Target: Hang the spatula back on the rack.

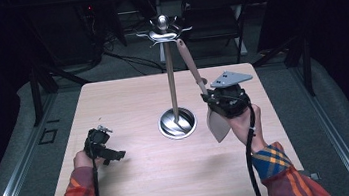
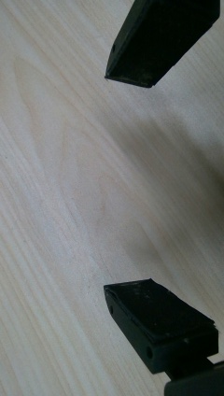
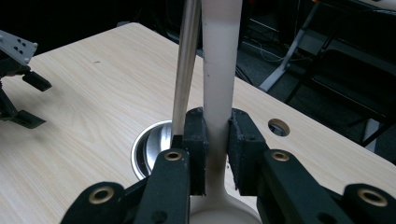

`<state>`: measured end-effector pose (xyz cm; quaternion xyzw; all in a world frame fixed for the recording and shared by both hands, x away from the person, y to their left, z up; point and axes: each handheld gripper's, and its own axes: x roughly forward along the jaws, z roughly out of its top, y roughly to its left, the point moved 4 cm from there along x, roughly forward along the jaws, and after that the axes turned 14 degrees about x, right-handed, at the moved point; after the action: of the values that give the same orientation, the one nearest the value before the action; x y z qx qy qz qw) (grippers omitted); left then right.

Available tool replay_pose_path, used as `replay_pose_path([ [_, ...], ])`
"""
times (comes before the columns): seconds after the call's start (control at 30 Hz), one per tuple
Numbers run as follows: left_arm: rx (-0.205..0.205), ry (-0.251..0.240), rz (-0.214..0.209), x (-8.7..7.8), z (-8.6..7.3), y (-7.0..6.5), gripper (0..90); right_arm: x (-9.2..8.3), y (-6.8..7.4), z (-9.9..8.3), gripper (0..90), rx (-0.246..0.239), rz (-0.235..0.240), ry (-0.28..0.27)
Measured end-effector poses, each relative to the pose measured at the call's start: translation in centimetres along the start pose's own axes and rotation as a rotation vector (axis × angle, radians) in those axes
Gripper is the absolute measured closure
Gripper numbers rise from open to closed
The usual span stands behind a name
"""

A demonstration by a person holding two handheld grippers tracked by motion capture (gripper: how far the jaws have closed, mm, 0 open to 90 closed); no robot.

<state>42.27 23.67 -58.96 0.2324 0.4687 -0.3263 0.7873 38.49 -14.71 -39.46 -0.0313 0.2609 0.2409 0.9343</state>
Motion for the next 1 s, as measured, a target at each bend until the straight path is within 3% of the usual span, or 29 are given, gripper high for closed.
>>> replay_pose_path([
  [0.6,-0.004,-0.020,0.009,-0.4,0.0,0.0,0.7,1.5,0.4,0.1,77.4,-0.007,0.016,0.026],
  [1.0,0.003,-0.020,0.005,-0.4,0.0,-0.1,0.7,2.2,0.5,-0.5,74.4,-0.014,0.016,0.075],
])
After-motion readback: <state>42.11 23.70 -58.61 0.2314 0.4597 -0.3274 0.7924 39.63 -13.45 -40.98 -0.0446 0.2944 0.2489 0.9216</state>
